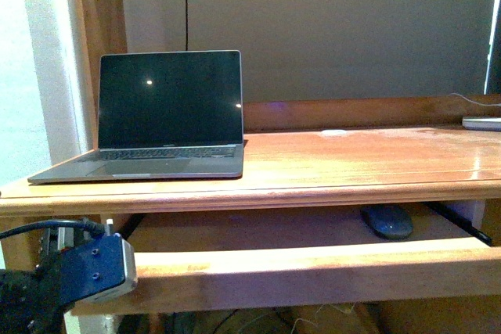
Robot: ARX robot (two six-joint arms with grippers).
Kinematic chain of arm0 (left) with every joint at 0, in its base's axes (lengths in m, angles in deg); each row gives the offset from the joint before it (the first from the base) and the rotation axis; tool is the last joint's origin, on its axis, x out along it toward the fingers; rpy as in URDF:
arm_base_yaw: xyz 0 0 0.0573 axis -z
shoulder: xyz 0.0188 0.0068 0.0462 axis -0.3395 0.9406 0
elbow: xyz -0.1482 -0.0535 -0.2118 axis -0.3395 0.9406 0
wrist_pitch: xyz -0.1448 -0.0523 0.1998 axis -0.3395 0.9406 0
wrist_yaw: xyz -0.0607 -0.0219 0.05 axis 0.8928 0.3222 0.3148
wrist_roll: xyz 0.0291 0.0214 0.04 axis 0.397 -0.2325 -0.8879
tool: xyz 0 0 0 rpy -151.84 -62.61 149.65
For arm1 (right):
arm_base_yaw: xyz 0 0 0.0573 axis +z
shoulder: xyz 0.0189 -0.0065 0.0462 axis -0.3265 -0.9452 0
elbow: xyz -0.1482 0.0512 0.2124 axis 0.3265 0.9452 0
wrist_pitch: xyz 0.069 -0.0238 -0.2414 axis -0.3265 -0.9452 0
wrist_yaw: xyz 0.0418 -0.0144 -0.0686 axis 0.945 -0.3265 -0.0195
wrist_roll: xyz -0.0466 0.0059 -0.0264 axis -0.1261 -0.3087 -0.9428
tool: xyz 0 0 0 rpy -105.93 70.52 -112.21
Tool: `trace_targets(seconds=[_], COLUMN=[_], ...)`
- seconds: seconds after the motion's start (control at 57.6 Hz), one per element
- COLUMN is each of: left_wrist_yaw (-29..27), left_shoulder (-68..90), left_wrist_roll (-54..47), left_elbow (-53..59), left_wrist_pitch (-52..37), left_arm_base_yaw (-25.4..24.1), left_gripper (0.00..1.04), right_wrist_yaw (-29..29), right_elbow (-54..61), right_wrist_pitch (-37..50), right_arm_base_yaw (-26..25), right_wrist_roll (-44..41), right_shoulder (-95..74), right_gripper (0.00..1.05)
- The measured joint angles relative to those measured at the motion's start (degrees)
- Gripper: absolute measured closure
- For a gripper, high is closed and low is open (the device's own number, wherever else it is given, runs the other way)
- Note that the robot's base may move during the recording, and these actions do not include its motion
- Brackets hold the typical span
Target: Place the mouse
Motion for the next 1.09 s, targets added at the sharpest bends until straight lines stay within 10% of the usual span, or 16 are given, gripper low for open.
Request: trace_targets(seconds=[0.191,0.365,0.503,0.781,1.094], left_wrist_yaw=[6.73,10.71,-6.32,-39.17,-52.76], left_shoulder=[-9.79,-20.57,-29.53,-49.29,-84.85], left_wrist_roll=[13.33,51.60,74.20,64.00,66.14], left_elbow=[7.52,13.49,13.09,25.62,36.59], left_wrist_pitch=[3.98,-13.46,-17.22,-9.22,18.49], left_arm_base_yaw=[3.08,6.32,6.32,8.44,15.56], left_gripper=[0.08,0.08,0.08,0.08,0.08], right_wrist_yaw=[-0.02,-0.02,0.00,-0.02,0.00], right_elbow=[0.00,0.00,0.00,0.00,0.00], right_wrist_pitch=[0.00,0.00,0.00,0.00,0.00], right_arm_base_yaw=[0.00,0.00,0.00,0.00,0.00], right_wrist_roll=[0.00,0.00,0.00,0.00,0.00], right_shoulder=[0.00,0.00,0.00,0.00,0.00], right_gripper=[0.07,0.07,0.07,0.07,0.07])
